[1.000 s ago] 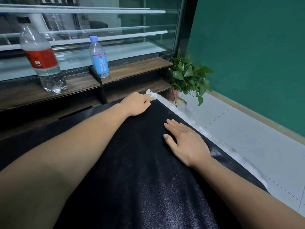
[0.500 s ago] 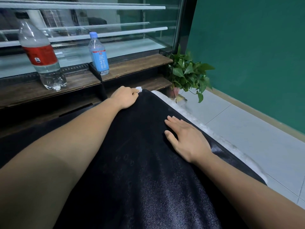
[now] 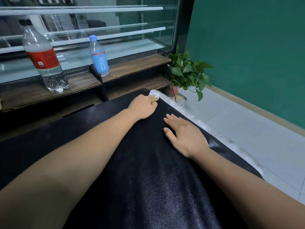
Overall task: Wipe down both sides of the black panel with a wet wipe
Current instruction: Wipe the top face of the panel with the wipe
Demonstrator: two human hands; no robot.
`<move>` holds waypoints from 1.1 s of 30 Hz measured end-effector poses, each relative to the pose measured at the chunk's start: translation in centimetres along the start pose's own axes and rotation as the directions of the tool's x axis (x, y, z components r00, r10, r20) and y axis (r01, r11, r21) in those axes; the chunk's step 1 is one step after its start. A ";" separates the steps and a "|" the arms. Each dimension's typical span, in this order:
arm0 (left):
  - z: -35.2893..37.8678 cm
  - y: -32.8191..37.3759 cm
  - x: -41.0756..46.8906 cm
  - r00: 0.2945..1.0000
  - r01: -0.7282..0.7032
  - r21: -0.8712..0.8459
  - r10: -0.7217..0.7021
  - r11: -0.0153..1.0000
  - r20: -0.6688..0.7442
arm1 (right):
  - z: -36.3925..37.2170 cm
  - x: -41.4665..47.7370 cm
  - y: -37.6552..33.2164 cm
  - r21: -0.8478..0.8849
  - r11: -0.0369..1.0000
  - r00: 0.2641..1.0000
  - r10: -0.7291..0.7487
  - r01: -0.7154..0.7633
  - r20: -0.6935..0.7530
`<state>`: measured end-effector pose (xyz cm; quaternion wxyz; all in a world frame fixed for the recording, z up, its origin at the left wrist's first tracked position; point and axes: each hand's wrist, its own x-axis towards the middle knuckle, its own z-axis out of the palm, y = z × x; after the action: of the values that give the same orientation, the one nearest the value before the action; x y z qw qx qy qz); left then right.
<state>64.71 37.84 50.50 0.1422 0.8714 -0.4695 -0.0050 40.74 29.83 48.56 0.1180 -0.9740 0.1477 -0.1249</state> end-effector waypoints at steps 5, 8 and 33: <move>0.3 2.9 -1.8 0.998 -0.042 -0.062 0.044 0.997 0.033 | -0.1 -0.2 0.0 -0.004 1.000 0.998 0.013 -0.013 -0.068; 0.2 4.3 -3.3 0.996 -0.071 -0.093 0.076 0.993 0.044 | -0.3 -0.4 -0.1 0.013 1.000 0.993 0.007 -0.006 -0.118; -8.7 5.4 -18.7 0.985 -0.059 -0.315 0.005 0.947 -0.170 | -4.6 -3.6 -5.8 -0.026 0.995 0.982 -0.104 0.101 -0.159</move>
<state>51.11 52.44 57.87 0.3201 0.8264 -0.4631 -0.0056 37.63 35.51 53.65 0.0904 -0.9681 0.1075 -0.2076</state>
